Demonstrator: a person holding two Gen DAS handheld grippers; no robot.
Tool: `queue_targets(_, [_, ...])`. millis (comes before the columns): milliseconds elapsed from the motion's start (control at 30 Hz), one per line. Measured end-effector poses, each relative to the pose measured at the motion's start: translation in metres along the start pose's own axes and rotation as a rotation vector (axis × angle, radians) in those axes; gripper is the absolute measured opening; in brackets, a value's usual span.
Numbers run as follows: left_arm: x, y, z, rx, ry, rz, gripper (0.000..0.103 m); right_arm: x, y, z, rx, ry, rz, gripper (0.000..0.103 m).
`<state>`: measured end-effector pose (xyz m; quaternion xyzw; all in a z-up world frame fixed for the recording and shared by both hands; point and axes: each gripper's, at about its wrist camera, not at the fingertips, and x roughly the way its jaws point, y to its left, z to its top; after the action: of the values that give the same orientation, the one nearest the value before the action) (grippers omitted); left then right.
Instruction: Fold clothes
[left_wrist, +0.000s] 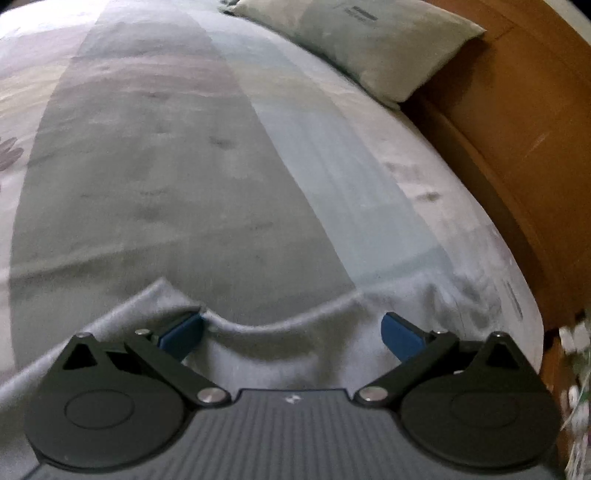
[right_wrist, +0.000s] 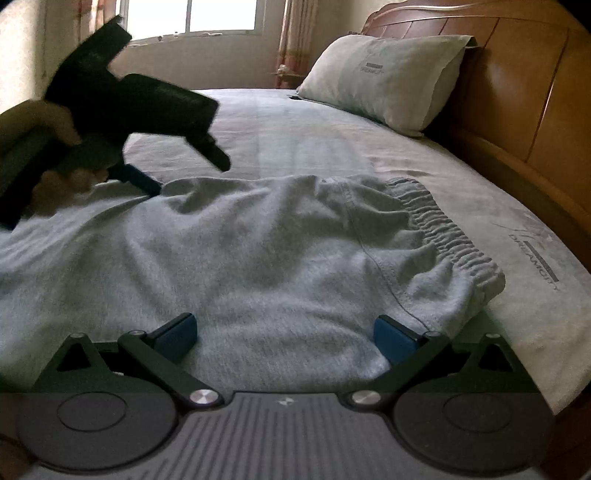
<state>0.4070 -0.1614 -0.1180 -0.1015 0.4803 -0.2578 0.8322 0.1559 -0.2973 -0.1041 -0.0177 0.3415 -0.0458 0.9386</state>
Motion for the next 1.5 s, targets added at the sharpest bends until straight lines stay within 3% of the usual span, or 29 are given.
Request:
queue_targets(133, [-0.016, -0.008, 0.007, 0.003, -0.037, -0.018, 0.102, 0.000, 0.000, -0.001, -0.006, -0.003, 0.002, 0.103])
queue_targets(333, [-0.028, -0.028, -0.015, 0.051, 0.040, -0.123, 0.102, -0.001, 0.000, -0.001, -0.007, -0.007, -0.001, 0.103])
queue_targets(433, [-0.013, -0.034, -0.020, 0.096, 0.043, -0.060, 0.102, -0.001, 0.000, -0.001, -0.008, -0.006, 0.000, 0.103])
queue_targets(567, [0.004, -0.028, -0.013, 0.023, 0.051, -0.029, 0.101, -0.001, -0.001, 0.000, -0.011, -0.002, 0.006, 0.103])
queue_targets(767, [-0.062, -0.040, -0.027, 0.078, -0.025, -0.024, 0.102, -0.002, -0.005, -0.001, -0.023, -0.008, 0.031, 0.103])
queue_targets(900, [-0.116, -0.028, -0.056, 0.062, -0.066, 0.028, 0.102, -0.002, -0.006, -0.001, -0.029, -0.009, 0.042, 0.103])
queue_targets(1033, [-0.153, -0.019, -0.105, 0.103, -0.089, 0.152, 0.102, -0.002, -0.004, 0.002, -0.030, 0.006, 0.030, 0.103])
queue_targets(1133, [-0.159, -0.016, -0.145, 0.153, -0.112, 0.233, 0.102, -0.006, -0.001, 0.009, -0.017, 0.030, 0.012, 0.103])
queue_targets(1233, [-0.155, -0.005, -0.178, 0.127, -0.079, 0.280, 0.102, -0.019, 0.007, 0.014, -0.002, -0.012, 0.045, 0.103])
queue_targets(1333, [-0.156, 0.008, -0.201, 0.025, -0.030, 0.220, 0.102, -0.029, 0.021, 0.017, -0.033, -0.042, 0.095, 0.103])
queue_targets(1400, [-0.165, 0.015, -0.211, -0.025, -0.052, 0.165, 0.102, -0.031, 0.031, 0.017, -0.064, -0.032, 0.119, 0.103])
queue_targets(1500, [-0.181, 0.022, -0.214, -0.024, -0.099, 0.200, 0.102, -0.026, 0.044, 0.014, -0.083, 0.016, 0.147, 0.103])
